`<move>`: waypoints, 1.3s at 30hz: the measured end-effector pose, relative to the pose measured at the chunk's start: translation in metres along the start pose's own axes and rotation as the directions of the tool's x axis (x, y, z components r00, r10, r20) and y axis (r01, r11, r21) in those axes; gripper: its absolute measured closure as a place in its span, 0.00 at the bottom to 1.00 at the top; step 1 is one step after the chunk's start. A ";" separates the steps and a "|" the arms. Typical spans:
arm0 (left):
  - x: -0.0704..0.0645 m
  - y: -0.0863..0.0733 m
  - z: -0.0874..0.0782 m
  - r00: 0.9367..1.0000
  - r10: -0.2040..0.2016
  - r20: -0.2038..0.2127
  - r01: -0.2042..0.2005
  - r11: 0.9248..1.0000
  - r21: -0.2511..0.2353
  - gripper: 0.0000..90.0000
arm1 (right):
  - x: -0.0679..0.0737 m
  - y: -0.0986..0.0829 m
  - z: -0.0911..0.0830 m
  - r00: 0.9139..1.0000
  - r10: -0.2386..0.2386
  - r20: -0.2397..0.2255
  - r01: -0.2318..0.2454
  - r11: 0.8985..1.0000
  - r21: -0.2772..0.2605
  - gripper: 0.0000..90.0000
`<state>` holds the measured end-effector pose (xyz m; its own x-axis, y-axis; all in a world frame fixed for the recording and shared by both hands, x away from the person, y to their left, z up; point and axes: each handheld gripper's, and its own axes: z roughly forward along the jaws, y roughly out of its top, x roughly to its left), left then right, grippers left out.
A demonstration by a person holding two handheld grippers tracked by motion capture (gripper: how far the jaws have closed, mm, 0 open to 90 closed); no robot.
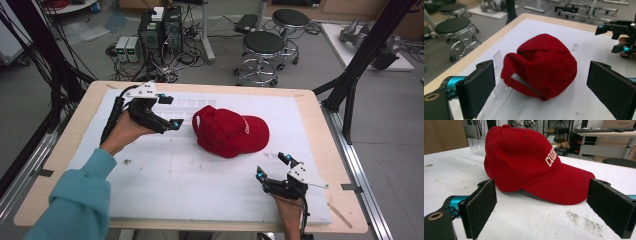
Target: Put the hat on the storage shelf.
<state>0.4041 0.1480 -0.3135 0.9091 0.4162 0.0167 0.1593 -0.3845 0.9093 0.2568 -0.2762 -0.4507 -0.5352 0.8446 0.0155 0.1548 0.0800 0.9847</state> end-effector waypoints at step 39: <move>-0.005 -0.023 0.110 0.999 -0.039 0.024 0.035 0.986 0.163 0.66 | -0.002 -0.001 -0.002 1.000 0.019 0.002 -0.019 1.000 -0.020 0.09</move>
<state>0.4380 0.0642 -0.3796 0.9112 0.4110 -0.0292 0.2515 -0.4987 0.8295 0.2559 -0.2786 -0.4512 -0.5308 0.8468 0.0340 0.1480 0.0532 0.9876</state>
